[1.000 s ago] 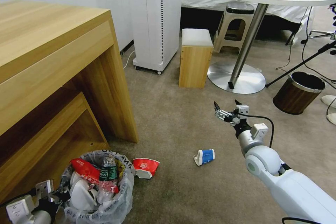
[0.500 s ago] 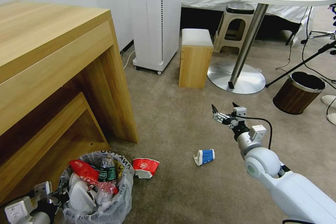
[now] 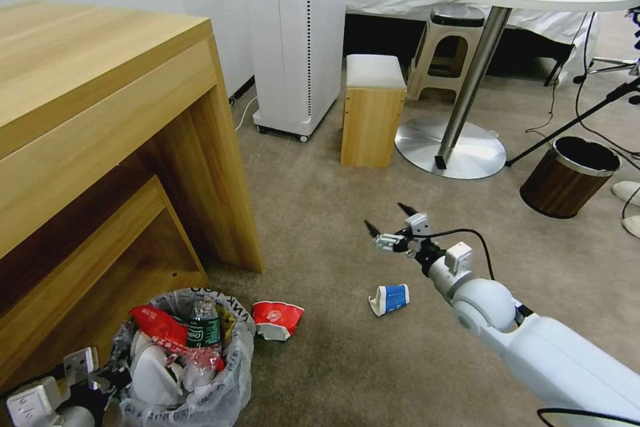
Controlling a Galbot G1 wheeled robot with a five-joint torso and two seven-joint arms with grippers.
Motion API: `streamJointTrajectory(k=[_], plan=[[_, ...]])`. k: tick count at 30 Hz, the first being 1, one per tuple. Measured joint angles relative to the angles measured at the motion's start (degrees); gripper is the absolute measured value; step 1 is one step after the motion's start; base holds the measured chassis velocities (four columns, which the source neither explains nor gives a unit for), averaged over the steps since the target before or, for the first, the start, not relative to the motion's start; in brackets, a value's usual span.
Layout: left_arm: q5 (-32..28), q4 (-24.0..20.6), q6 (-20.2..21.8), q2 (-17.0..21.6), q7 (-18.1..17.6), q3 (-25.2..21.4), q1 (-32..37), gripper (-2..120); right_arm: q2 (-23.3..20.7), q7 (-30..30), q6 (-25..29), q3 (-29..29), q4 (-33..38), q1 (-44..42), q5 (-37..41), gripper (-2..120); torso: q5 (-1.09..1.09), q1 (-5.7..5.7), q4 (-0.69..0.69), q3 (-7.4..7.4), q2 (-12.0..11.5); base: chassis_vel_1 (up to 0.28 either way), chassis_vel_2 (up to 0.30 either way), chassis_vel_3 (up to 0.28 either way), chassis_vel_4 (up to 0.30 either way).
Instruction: Pick up the trash bin and place the garbage on the floor into it.
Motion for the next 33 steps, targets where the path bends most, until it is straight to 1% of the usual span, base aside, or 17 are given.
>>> streamJointTrajectory(k=[1,2,4,7,9,10,12,15,18,19,22,24,26,28,29,30,33], plan=[[-0.01,0.36,0.09,0.23,-0.11,0.34,-0.35,1,-1.16,-2.69,0.85,-1.47,-1.24,0.96,-0.96,94,0.02,0.00,-0.01,0.00,0.00,0.000,0.000,0.000,0.000],[-0.01,0.36,0.09,0.23,-0.11,0.34,-0.35,1,-1.16,-2.69,0.85,-1.47,-1.24,0.96,-0.96,94,0.02,0.00,-0.01,0.00,0.00,0.000,0.000,0.000,0.000],[0.02,0.92,0.25,0.65,-0.18,1.05,-1.07,1,-2.78,-6.08,1.90,-3.91,-3.09,2.28,-2.38,89,0.02,0.00,0.02,0.00,0.00,0.000,0.000,0.000,0.000],[0.21,1.23,0.32,0.93,-0.19,1.63,-1.50,1,-3.59,-8.48,3.65,-7.13,-5.77,4.53,-3.60,89,0.01,0.00,0.00,0.00,0.00,0.000,0.000,0.000,0.000],[0.55,1.19,0.34,0.64,-0.13,1.86,-1.42,1,-3.05,-10.20,5.25,-9.94,-8.38,7.20,-4.19,89,0.02,0.00,0.02,0.00,0.00,0.000,0.000,0.000,0.000],[0.55,1.19,0.34,0.64,-0.13,1.86,-1.42,1,-3.05,-10.20,5.25,-9.94,-8.38,7.20,-4.19,89,0.02,0.00,0.02,0.00,0.00,0.000,0.000,0.000,0.000],[0.96,0.94,0.36,0.16,-0.09,2.02,-1.29,1,-1.18,-11.58,6.95,-12.39,-11.45,9.61,-4.80,96,0.03,0.00,0.05,0.00,0.00,0.000,0.000,0.000,0.000],[1.47,0.63,0.36,-0.46,-0.01,2.15,-1.14,1,1.17,-13.35,7.92,-14.28,-14.03,11.30,-5.55,93,0.02,0.00,0.04,0.00,0.00,0.000,0.000,0.000,0.000],[1.88,0.20,0.36,-1.05,0.16,2.14,-0.74,1,5.18,-14.65,8.98,-18.76,-17.49,13.88,-6.73,90,0.02,0.00,0.04,0.00,0.00,0.000,0.000,0.000,0.000],[1.88,0.20,0.36,-1.05,0.16,2.14,-0.74,1,5.18,-14.65,8.98,-18.76,-17.49,13.88,-6.73,90,0.02,0.00,0.04,0.00,0.00,0.000,0.000,0.000,0.000],[1.94,-0.17,0.36,-1.31,0.18,1.94,-0.53,1,7.88,-15.40,9.74,-22.23,-19.85,15.77,-6.86,90,0.01,0.00,0.04,0.00,0.00,0.000,0.000,0.000,0.000],[1.96,-0.59,0.36,-1.55,0.19,1.76,-0.28,1,10.64,-15.91,10.39,-25.66,-22.74,17.61,-7.10,90,0.01,0.00,0.04,0.00,0.00,0.000,0.000,0.000,0.000],[1.96,-0.70,0.36,-1.60,0.20,1.72,-0.20,1,11.34,-15.96,10.54,-26.60,-23.63,18.08,-7.11,90,0.01,0.00,0.04,0.01,0.00,0.000,0.000,0.000,0.000],[1.95,-1.19,0.36,-1.79,0.20,1.63,0.01,1,13.73,-15.99,10.53,-30.57,-26.55,20.10,-6.56,90,0.00,0.00,0.04,0.00,0.00,0.000,0.000,0.000,0.000],[1.95,-1.19,0.36,-1.79,0.20,1.63,0.01,1,13.73,-15.99,10.53,-30.57,-26.55,20.10,-6.56,90,0.00,0.00,0.04,0.00,0.00,0.000,0.000,0.000,0.000],[1.92,-1.33,0.36,-1.86,0.21,1.61,-0.02,1,15.07,-15.99,10.18,-32.80,-28.20,21.16,-6.40,90,0.00,0.00,0.02,0.00,0.00,0.000,0.000,0.000,0.000],[1.83,-1.33,0.36,-2.05,0.21,1.60,-0.28,1,17.13,-15.30,8.66,-35.51,-29.96,22.33,-6.34,89,0.00,0.00,0.02,0.00,0.00,0.000,0.000,0.000,0.000]])
